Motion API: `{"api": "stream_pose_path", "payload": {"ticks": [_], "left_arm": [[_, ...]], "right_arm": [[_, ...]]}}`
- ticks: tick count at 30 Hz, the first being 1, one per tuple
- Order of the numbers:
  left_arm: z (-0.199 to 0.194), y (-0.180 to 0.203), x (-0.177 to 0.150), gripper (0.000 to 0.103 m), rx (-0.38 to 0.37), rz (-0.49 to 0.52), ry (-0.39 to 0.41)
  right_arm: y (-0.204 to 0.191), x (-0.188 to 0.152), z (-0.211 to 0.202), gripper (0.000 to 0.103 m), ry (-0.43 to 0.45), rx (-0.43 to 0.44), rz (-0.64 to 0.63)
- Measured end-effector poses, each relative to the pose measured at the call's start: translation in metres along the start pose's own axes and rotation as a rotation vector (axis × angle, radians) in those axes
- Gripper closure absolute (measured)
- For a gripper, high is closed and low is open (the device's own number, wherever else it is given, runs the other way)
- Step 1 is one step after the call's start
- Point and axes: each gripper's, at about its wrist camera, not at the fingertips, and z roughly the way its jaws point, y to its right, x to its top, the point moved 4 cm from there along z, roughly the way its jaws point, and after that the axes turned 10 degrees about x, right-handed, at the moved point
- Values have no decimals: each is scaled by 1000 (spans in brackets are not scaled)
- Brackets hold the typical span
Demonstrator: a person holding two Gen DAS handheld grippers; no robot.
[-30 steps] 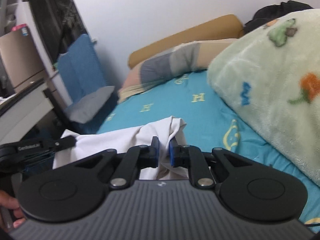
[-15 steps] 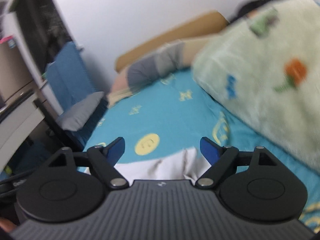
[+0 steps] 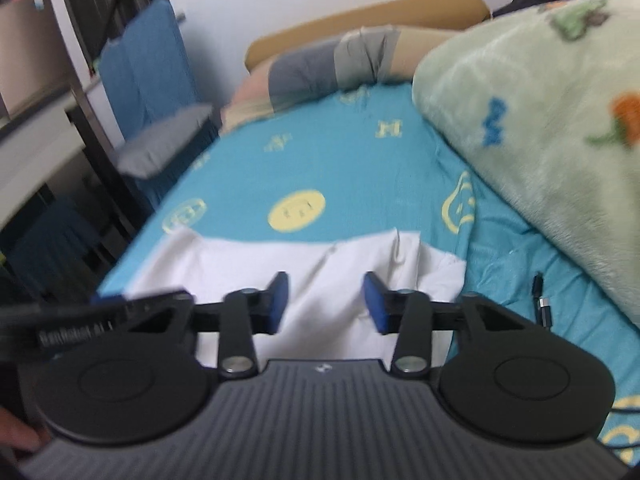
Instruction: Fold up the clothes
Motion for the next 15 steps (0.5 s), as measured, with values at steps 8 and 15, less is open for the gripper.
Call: {"api": "stream_pose_path", "payload": {"ticks": [8, 15], "left_arm": [[-17, 0, -30, 30, 33, -17, -130], [-49, -13, -23, 27, -77, -165, -121]], "right_arm": [[-12, -38, -6, 80, -188, 21, 24], [-13, -31, -23, 65, -184, 10, 124]]}}
